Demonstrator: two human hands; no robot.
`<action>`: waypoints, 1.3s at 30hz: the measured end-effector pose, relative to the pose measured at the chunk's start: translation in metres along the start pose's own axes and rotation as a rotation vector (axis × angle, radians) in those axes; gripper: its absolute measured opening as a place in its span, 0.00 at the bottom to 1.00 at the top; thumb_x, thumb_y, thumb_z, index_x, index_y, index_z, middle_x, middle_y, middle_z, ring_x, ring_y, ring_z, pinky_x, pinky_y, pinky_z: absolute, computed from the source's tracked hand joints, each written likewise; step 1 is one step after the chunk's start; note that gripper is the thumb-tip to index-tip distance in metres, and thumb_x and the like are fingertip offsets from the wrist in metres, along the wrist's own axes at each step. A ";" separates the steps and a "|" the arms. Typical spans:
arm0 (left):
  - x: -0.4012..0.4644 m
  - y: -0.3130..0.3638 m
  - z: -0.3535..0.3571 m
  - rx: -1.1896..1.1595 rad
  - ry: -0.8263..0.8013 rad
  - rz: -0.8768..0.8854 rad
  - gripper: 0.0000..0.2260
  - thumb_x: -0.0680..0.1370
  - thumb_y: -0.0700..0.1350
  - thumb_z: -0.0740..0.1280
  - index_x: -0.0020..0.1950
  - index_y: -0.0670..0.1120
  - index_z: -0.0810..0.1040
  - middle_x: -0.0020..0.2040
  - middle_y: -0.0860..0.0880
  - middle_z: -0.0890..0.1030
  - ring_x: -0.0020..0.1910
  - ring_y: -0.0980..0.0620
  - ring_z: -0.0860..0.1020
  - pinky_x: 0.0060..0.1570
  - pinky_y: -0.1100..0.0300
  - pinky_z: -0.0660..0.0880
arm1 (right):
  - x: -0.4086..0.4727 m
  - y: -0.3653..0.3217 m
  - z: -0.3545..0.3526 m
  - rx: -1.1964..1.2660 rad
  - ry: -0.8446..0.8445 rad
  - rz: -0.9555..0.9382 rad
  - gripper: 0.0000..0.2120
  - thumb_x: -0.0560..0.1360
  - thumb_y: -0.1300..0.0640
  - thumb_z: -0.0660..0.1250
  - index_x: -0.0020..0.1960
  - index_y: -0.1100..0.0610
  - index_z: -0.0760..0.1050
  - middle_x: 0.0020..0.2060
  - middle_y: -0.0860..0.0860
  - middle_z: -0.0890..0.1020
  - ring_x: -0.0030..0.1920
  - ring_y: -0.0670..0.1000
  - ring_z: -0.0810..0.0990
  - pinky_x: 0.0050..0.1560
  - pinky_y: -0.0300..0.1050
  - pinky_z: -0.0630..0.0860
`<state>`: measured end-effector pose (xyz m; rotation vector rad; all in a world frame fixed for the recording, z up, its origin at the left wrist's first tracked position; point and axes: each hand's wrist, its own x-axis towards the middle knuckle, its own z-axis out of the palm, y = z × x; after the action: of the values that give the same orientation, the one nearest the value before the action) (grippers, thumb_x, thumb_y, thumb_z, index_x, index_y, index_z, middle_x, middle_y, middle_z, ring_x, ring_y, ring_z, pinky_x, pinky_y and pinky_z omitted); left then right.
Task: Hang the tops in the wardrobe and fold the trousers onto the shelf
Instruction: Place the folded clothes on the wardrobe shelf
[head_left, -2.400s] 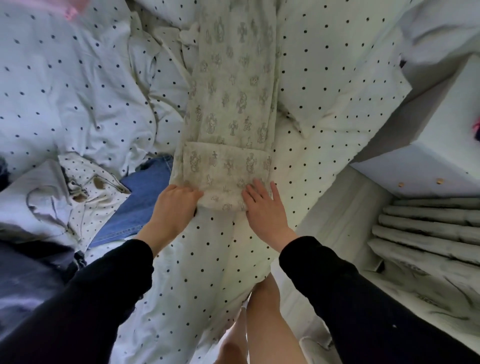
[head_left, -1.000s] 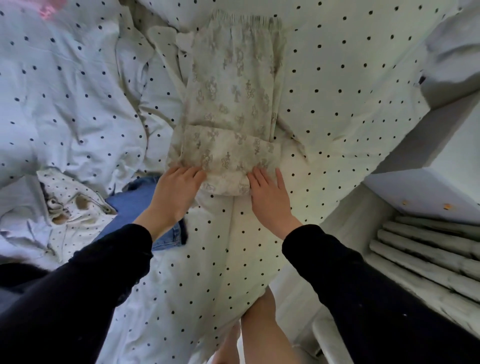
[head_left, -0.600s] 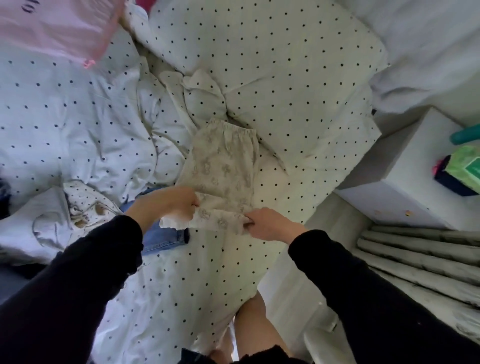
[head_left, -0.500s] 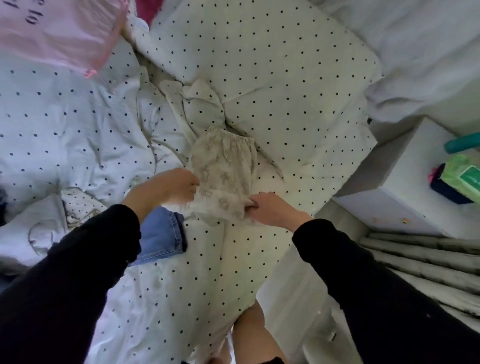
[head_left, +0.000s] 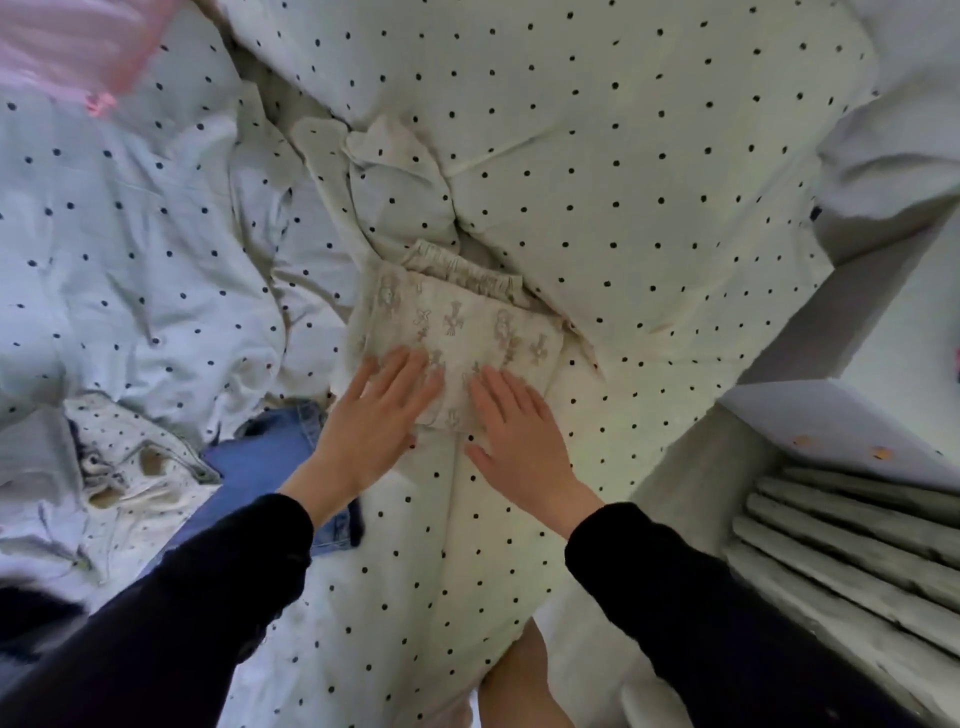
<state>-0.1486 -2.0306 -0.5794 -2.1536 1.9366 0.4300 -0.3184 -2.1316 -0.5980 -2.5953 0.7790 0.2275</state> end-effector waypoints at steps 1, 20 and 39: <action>0.003 -0.005 0.004 0.023 0.018 0.009 0.44 0.58 0.45 0.81 0.69 0.45 0.64 0.69 0.39 0.70 0.69 0.40 0.68 0.65 0.41 0.65 | -0.003 -0.001 0.007 -0.031 -0.049 -0.011 0.42 0.63 0.47 0.77 0.70 0.62 0.65 0.67 0.60 0.71 0.66 0.61 0.72 0.63 0.59 0.71; 0.011 0.017 -0.004 -0.041 0.027 -0.142 0.35 0.61 0.30 0.72 0.67 0.41 0.70 0.65 0.37 0.74 0.64 0.35 0.72 0.59 0.35 0.68 | 0.006 0.008 -0.009 0.146 -0.191 0.055 0.30 0.79 0.62 0.57 0.77 0.56 0.49 0.77 0.53 0.51 0.77 0.54 0.49 0.75 0.53 0.50; 0.052 -0.019 -0.076 0.089 0.302 -0.161 0.19 0.65 0.29 0.63 0.53 0.42 0.77 0.47 0.44 0.80 0.47 0.42 0.76 0.51 0.52 0.61 | 0.067 0.036 -0.078 0.525 -0.271 0.355 0.14 0.77 0.51 0.64 0.34 0.50 0.66 0.30 0.45 0.70 0.37 0.50 0.70 0.34 0.42 0.64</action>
<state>-0.1188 -2.1033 -0.5277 -2.4053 1.8621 -0.0115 -0.2799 -2.2254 -0.5580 -1.8823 1.0315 0.4070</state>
